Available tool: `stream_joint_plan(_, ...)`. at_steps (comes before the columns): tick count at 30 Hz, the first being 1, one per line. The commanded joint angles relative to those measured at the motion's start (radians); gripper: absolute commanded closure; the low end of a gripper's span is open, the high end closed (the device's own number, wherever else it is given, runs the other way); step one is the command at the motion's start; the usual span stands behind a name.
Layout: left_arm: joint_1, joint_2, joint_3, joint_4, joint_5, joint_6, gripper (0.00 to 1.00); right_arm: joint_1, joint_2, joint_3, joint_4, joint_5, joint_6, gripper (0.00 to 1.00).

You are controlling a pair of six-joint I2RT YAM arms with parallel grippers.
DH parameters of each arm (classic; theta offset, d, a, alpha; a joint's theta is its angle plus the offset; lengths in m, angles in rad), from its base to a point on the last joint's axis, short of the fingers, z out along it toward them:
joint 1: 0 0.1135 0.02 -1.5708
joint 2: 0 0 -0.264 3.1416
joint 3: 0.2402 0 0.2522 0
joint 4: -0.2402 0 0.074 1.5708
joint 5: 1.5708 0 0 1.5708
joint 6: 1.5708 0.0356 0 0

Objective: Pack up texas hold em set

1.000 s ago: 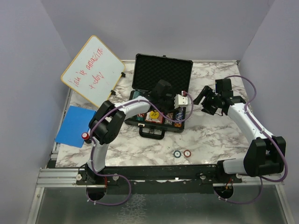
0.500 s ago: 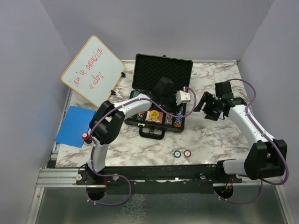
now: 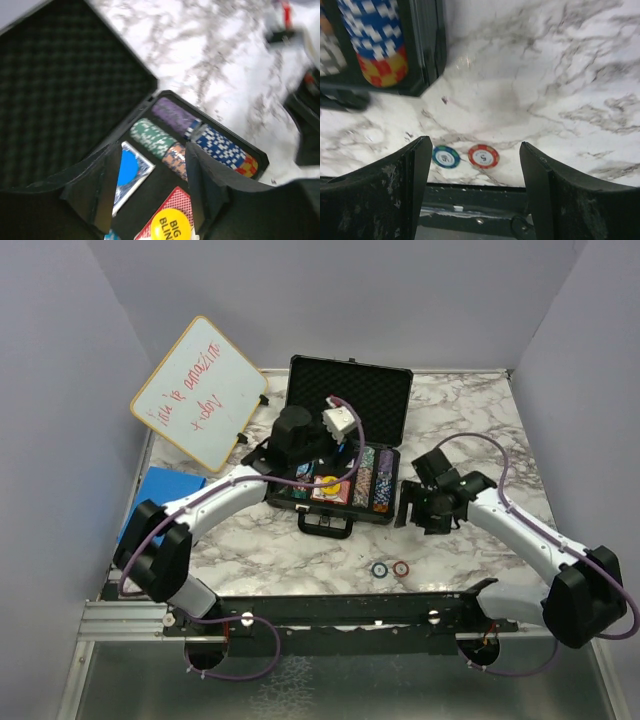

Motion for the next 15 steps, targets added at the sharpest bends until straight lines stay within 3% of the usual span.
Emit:
stream_joint_plan(1, 0.026, -0.148, -0.144, 0.218, -0.283, -0.221, 0.36, 0.097, -0.007, -0.076, -0.037, 0.034, 0.048, 0.22)
stream_joint_plan(8, 0.105, -0.247, -0.214, 0.160, -0.441, -0.484, 0.02, 0.278, 0.116, -0.088, -0.030, 0.049, 0.132, 0.23)
stream_joint_plan(15, 0.155, -0.273, -0.257, 0.145, -0.454, -0.513, 0.01, 0.344, 0.197, -0.090, -0.012, 0.063, 0.162, 0.39)
